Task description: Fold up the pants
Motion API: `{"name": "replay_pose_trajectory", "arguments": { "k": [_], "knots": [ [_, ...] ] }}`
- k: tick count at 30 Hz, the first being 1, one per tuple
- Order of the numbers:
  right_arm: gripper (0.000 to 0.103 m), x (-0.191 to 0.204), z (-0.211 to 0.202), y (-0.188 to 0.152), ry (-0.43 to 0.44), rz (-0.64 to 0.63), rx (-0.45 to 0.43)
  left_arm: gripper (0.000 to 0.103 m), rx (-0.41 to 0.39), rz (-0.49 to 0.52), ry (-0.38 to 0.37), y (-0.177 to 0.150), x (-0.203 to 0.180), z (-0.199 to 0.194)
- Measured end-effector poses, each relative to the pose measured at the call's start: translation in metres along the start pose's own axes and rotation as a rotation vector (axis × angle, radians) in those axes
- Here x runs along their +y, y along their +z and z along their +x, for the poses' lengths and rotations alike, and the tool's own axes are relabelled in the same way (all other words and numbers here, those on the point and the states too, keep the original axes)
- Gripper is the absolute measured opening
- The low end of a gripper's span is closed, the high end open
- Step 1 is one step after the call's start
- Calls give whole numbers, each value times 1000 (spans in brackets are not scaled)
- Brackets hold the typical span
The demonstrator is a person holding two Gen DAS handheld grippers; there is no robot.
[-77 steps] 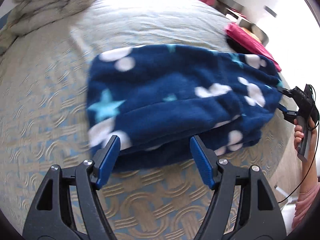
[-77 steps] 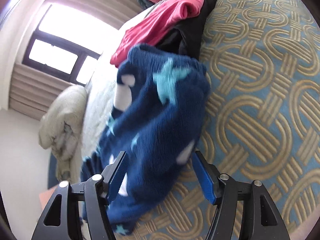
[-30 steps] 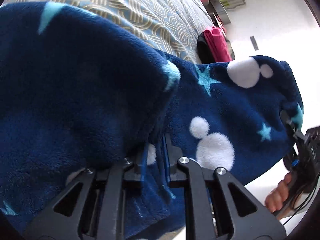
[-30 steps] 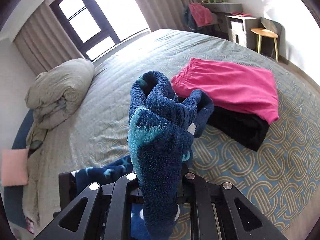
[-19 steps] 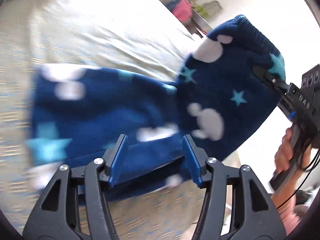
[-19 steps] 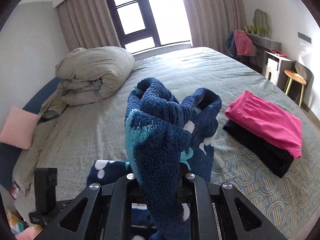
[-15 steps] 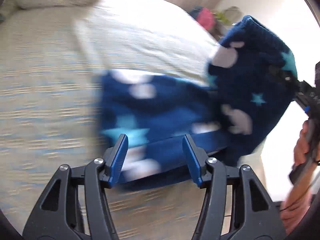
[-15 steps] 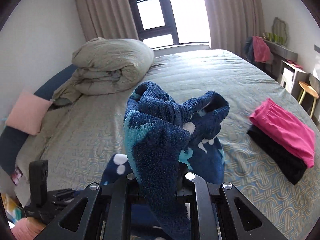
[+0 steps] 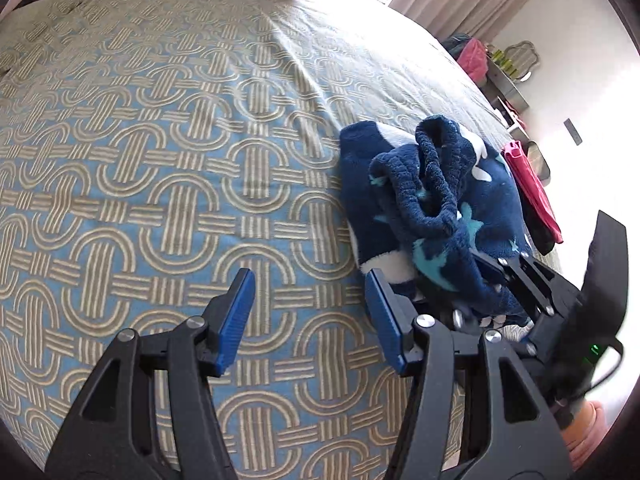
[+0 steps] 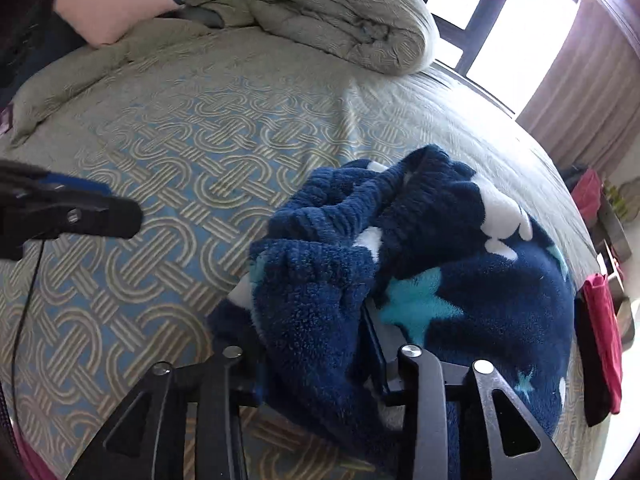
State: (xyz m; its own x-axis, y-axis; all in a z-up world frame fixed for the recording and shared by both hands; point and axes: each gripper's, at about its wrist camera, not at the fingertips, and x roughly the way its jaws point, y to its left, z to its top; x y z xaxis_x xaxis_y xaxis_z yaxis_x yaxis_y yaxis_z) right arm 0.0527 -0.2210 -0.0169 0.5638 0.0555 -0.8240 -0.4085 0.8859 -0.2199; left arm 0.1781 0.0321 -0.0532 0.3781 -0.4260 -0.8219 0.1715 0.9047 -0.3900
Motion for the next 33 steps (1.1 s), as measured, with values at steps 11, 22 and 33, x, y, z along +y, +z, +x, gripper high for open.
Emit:
{"name": "replay_pose_trajectory", "arguments": {
  "k": [11,22,33],
  "knots": [
    [61,-113,-72,-45,322,396,-99,58,-30,98,-151,33,-68,15],
    [61,-179,10,-138,549,957,52,54,37,159,-66,22,-84,83],
    [61,-173,10,-123,553,953,154,53,-2,170,-92,12,-77,66]
  ]
}}
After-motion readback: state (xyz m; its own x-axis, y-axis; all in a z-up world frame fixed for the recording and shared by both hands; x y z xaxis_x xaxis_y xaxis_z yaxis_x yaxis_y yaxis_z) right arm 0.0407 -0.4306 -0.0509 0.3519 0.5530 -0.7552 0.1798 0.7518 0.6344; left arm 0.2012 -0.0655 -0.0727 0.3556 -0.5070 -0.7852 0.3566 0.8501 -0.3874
